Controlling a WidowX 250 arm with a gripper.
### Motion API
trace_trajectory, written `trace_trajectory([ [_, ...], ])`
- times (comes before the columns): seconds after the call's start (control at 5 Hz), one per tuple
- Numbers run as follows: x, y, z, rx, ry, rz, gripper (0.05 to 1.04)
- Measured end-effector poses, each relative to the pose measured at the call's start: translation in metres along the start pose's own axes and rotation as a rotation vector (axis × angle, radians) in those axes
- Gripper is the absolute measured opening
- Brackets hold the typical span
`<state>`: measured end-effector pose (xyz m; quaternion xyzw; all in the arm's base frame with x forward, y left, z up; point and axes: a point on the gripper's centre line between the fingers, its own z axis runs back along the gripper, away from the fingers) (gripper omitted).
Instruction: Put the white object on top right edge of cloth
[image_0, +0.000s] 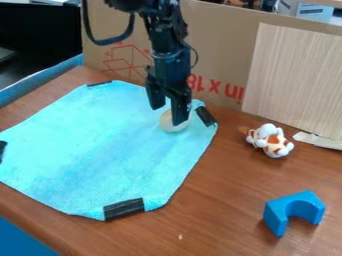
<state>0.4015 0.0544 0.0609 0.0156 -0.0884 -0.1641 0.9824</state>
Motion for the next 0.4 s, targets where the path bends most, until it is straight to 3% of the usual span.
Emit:
trace_trajectory([
  [0.2,-0.003,-0.004,0.015,-0.006,-0.028,-0.008,0.999],
  [0.4,-0.013,-0.008,0.054,0.001,-0.053,-0.005,0.999],
])
